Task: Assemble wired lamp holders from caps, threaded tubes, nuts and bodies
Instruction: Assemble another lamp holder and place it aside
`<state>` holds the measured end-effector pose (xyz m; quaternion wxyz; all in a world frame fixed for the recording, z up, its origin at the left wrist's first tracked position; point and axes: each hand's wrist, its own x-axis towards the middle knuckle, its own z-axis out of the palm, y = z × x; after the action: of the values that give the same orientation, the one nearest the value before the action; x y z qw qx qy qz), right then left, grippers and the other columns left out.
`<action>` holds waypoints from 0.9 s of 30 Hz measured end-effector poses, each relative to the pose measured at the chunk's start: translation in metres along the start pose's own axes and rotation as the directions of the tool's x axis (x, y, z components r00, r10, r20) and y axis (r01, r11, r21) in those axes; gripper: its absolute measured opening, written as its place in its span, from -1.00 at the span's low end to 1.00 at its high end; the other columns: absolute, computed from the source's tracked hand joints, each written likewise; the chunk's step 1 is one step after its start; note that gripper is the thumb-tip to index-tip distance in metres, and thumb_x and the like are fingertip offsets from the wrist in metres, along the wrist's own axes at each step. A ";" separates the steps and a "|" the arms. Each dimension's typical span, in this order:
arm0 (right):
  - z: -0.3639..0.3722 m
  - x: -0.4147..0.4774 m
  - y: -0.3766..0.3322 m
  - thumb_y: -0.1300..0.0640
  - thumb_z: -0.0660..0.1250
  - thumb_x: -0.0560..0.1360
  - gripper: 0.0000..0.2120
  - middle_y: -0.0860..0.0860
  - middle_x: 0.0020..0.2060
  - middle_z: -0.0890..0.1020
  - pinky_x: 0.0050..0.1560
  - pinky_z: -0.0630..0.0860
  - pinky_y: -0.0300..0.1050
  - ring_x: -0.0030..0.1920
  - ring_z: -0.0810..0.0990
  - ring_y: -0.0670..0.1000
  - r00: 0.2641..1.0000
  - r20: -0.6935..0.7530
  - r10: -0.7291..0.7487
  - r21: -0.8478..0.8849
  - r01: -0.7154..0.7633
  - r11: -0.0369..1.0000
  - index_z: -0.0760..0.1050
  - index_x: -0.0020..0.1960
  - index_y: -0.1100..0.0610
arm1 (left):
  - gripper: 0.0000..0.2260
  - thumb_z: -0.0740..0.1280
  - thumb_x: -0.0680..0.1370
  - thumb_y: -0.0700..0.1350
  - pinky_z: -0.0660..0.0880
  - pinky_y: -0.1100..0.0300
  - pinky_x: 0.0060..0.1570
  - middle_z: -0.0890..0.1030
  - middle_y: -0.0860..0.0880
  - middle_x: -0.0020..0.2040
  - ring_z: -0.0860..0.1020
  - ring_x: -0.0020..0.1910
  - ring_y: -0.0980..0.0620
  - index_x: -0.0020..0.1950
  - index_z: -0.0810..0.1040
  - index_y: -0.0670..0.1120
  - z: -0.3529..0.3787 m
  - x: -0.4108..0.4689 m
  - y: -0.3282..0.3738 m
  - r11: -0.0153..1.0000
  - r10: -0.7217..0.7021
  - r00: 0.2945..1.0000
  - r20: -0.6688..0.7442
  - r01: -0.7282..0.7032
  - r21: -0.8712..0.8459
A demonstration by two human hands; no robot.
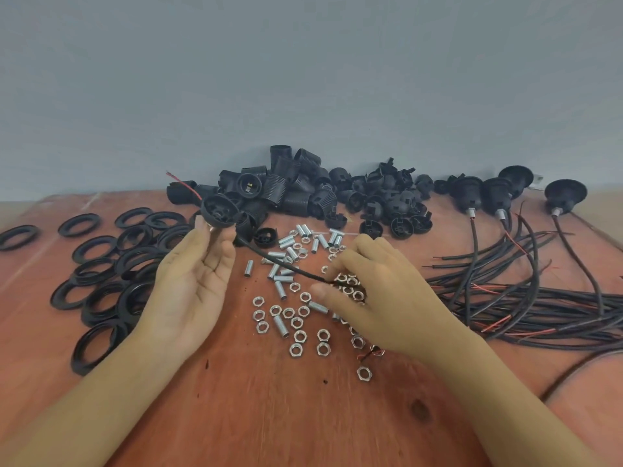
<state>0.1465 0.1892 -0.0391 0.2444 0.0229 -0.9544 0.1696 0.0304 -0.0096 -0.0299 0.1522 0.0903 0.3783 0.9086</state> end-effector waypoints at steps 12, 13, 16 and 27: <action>0.006 0.003 0.001 0.07 0.23 0.63 -0.84 -0.08 -0.13 0.44 -0.11 0.38 -0.20 -0.16 0.41 -0.08 0.997 -0.030 0.072 0.141 -0.067 0.988 0.51 0.00 0.14 | -0.84 0.35 0.50 -0.11 0.54 0.40 -0.14 0.69 0.00 0.07 0.65 0.00 0.17 -0.07 0.73 -0.07 -0.002 0.004 0.008 0.994 -0.054 0.998 -0.027 0.052 -0.099; 0.005 0.005 0.000 0.08 0.22 0.63 -0.84 -0.05 -0.14 0.44 -0.14 0.37 -0.24 -0.20 0.41 -0.09 0.990 -0.083 0.113 0.194 -0.096 0.976 0.50 -0.04 0.14 | -0.84 0.35 0.49 -0.09 0.55 0.38 -0.13 0.68 -0.03 0.09 0.65 0.05 0.14 -0.08 0.72 -0.06 -0.002 0.003 0.008 0.997 -0.056 0.998 -0.015 0.055 -0.057; 0.001 0.009 -0.003 0.03 0.17 0.62 -0.79 -0.05 -0.23 0.50 -0.22 0.35 -0.37 -0.28 0.43 -0.15 0.929 -0.161 0.334 0.434 -0.238 0.869 0.48 -0.14 0.05 | -0.83 0.35 0.50 -0.06 0.57 0.33 -0.13 0.66 -0.11 0.14 0.65 0.06 0.08 -0.03 0.69 -0.08 -0.001 -0.001 0.003 0.994 -0.090 0.996 0.019 0.089 0.059; -0.017 0.014 -0.007 0.00 0.25 0.56 -0.83 -0.01 -0.20 0.62 -0.15 0.54 -0.13 -0.16 0.61 -0.01 0.850 0.362 0.384 0.926 -0.281 -0.252 0.55 -0.04 0.07 | -0.82 0.29 0.54 -0.04 0.57 0.29 -0.22 0.61 0.04 -0.19 0.56 -0.25 0.15 -0.10 0.69 -0.02 0.000 -0.009 -0.006 0.960 -0.167 0.972 0.163 0.123 0.252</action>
<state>0.1426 0.1886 -0.0159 0.1191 -0.0698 -0.4547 0.8799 0.0406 -0.0087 -0.0345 0.2407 0.1630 0.4752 0.8304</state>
